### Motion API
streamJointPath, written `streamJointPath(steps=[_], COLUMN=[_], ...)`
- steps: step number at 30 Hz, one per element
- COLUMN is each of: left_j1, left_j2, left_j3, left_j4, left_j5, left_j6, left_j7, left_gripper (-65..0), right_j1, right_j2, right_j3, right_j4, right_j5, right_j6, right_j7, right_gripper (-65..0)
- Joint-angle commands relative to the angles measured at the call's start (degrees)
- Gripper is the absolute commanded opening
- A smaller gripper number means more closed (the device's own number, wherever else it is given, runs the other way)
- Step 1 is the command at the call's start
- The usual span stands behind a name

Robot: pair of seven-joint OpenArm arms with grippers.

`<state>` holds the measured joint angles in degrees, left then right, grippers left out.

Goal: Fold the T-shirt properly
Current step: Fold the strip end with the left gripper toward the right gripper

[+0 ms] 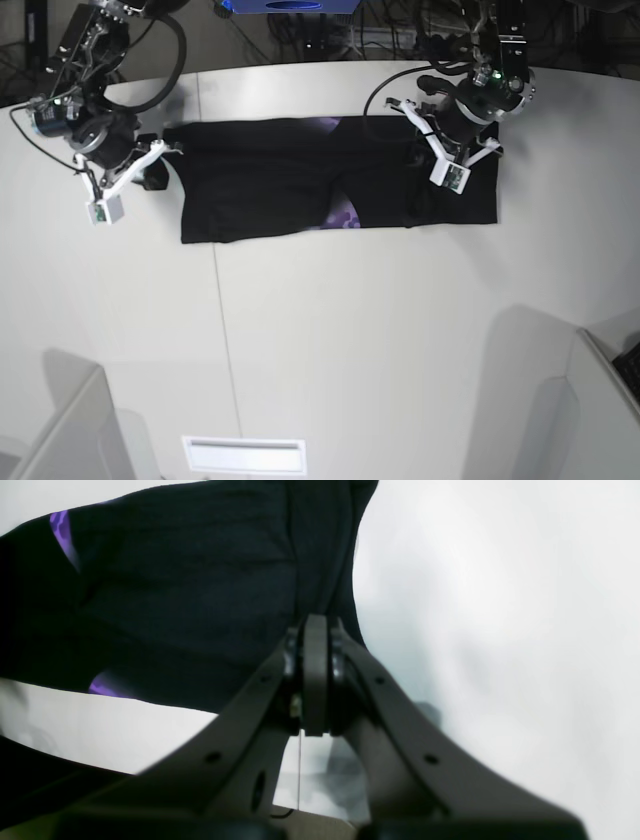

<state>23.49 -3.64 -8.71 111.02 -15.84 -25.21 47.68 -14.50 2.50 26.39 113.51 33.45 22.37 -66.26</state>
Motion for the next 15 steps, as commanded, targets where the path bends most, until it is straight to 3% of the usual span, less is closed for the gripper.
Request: streamJointPath(steps=[1, 7, 15], left_j1=[-0.2, -1.3, -1.5], left_j2=[-0.2, -0.1, -0.1], left_j3=[1.1, 5.8, 8.8], left_j4=[1.0, 0.9, -0.2], left_j5=[-0.7, -0.8, -0.8], left_j6=[0.8, 5.1, 5.2], left_j7=[-1.2, -1.3, -1.3], left_gripper=[-65.0, -65.0, -65.0], right_j1=[0.4, 0.3, 0.3], right_j2=[0.4, 0.4, 0.4], right_j3=[0.1, 0.4, 0.2], right_j4=[0.7, 0.0, 0.0], right_j5=[0.9, 0.9, 0.9], right_j6=[0.1, 0.1, 0.1], right_j7=[1.0, 1.1, 1.2], right_gripper=[-65.0, -65.0, -65.0])
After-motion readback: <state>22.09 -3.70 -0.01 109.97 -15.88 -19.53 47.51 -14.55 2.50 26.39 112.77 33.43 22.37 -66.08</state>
